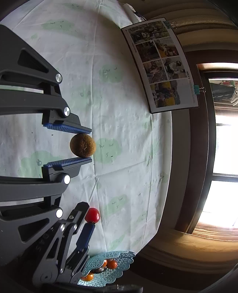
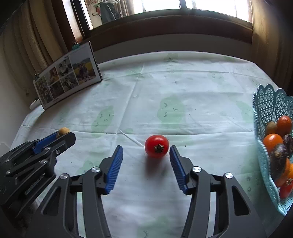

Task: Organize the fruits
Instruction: 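Grasp the second red tomato with the right gripper while the left gripper holds the kiwi, then drop the tomato into the blue basket and open the right gripper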

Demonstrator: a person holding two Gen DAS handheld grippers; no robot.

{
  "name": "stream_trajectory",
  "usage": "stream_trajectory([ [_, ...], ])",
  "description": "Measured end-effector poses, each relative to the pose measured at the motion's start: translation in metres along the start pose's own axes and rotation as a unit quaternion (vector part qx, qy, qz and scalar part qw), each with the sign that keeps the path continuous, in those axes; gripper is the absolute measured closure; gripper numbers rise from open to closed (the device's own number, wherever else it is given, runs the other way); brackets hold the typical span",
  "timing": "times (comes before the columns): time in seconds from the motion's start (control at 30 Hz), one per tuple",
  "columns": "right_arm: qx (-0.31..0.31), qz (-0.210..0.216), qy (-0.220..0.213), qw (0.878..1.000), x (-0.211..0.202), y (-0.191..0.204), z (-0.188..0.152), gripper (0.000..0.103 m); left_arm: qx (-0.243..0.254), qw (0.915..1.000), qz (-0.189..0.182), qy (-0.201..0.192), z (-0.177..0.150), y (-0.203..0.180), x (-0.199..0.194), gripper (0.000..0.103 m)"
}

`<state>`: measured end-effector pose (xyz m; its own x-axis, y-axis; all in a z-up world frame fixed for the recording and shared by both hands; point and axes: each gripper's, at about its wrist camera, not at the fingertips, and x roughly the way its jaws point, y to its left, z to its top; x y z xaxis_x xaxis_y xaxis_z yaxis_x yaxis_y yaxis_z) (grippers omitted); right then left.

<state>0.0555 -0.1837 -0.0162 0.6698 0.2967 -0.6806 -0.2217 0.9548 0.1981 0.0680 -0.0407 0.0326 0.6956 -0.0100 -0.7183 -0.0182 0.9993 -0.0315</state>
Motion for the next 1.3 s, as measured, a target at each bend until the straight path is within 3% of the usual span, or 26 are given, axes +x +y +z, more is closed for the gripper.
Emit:
stream_trajectory([
  [0.33, 0.000, -0.015, 0.009, 1.000, 0.011, 0.000, 0.005, 0.073, 0.004, 1.0000, -0.001, 0.009, -0.002, -0.003, 0.006, 0.077],
  [0.6, 0.005, -0.020, 0.003, 1.000, 0.008, -0.003, 0.004, 0.073, 0.005, 0.9999, -0.002, 0.010, -0.003, -0.002, 0.007, 0.077],
  [0.93, 0.007, -0.022, 0.010, 1.000, 0.014, -0.001, 0.007, 0.066, 0.008, 0.9999, -0.005, 0.010, -0.003, -0.004, 0.008, 0.077],
  [1.1, 0.006, -0.027, 0.003, 1.000, 0.014, -0.002, 0.007, 0.074, 0.008, 0.9999, -0.006, 0.011, -0.003, -0.004, 0.008, 0.077],
  [1.3, 0.013, -0.031, -0.021, 0.999, -0.002, -0.005, 0.002, 0.073, 0.011, 0.9998, -0.008, 0.011, -0.004, -0.006, 0.008, 0.077],
])
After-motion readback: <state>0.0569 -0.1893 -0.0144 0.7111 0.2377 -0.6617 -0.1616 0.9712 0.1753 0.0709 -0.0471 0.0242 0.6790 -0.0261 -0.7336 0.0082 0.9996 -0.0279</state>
